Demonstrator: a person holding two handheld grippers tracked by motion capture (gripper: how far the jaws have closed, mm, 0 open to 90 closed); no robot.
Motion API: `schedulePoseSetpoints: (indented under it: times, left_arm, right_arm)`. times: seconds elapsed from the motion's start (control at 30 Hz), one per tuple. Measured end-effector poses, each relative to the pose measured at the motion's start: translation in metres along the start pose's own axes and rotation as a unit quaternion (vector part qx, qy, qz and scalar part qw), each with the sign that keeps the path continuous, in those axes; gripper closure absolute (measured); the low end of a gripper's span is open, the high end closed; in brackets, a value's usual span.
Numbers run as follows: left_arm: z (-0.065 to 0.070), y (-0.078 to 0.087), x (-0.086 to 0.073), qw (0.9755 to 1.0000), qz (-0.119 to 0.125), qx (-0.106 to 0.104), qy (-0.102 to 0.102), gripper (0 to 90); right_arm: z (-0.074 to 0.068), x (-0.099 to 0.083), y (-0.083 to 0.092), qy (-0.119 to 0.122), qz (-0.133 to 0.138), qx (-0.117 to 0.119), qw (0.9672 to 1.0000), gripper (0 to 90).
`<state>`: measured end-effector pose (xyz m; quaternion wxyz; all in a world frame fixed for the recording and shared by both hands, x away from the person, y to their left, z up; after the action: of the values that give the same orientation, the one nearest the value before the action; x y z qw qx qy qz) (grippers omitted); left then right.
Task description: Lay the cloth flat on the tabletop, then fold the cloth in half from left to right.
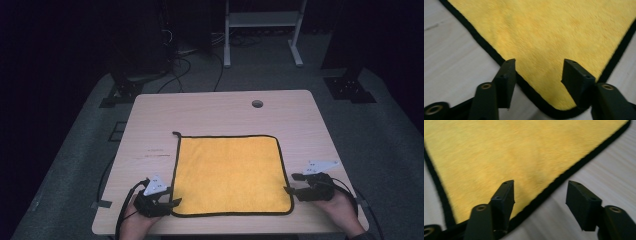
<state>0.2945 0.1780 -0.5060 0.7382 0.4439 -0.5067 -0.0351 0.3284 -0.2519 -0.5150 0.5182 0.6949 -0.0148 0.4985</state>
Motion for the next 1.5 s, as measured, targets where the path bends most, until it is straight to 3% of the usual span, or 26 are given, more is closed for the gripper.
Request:
schedulePoseSetpoints:
  times: [0.1, 0.17, 0.37, 0.57, 0.8, 0.97, 1.17, 1.37, 1.5]
  left_arm:
    - [-0.009, 0.000, 0.005, 0.9999, 0.010, 0.010, 0.009, 35.1]
    - [-0.015, 0.000, 0.009, 0.9996, 0.016, 0.015, 0.015, 31.7]
    - [-0.034, -0.006, 0.019, 0.9992, 0.021, 0.022, 0.026, 20.7]
    - [-0.048, -0.014, 0.029, 0.9988, 0.028, 0.030, 0.027, 12.9]
    - [-0.063, -0.022, 0.038, 0.9979, 0.032, 0.047, 0.032, 12.6]
    - [-0.074, -0.028, 0.040, 0.9968, 0.039, 0.050, 0.049, 12.9]
    - [-0.081, -0.034, 0.041, 0.9962, 0.031, 0.054, 0.061, 14.7]
    - [-0.083, -0.041, 0.041, 0.9961, 0.022, 0.057, 0.064, 30.9]
    - [-0.087, -0.046, 0.035, 0.9947, 0.005, 0.080, 0.065, 38.8]
  right_arm:
    - [0.014, 0.002, -0.004, -0.023, 0.003, -0.034, 0.9992, 23.1]
    - [0.027, 0.002, -0.006, -0.040, 0.006, -0.063, 0.9972, 17.1]
    - [0.052, -0.004, -0.010, -0.081, -0.004, -0.119, 0.9896, 10.4]
    - [0.066, -0.015, -0.013, -0.103, -0.015, -0.137, 0.9850, 7.9]
    - [0.074, -0.021, -0.013, -0.119, -0.002, -0.150, 0.9814, 2.6]
    - [0.074, -0.021, -0.013, -0.119, -0.002, -0.151, 0.9813, 2.6]
    - [0.073, -0.021, -0.013, -0.117, -0.002, -0.148, 0.9821, 2.6]
    - [0.073, -0.021, -0.013, -0.115, -0.002, -0.146, 0.9826, 2.6]
    - [0.072, -0.020, -0.013, -0.113, -0.002, -0.144, 0.9830, 2.6]
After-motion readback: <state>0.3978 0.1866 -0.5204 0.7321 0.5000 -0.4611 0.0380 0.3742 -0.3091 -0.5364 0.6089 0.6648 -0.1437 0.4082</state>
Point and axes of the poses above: each handheld gripper's, and its own axes: y roughly backward along the jaws, x roughly out of its top, z roughly to its right, the point moved 7 cm from there along -y, roughly forward along the jaws, and after that the axes turned 7 degrees about -x, right-handed, at the moved point
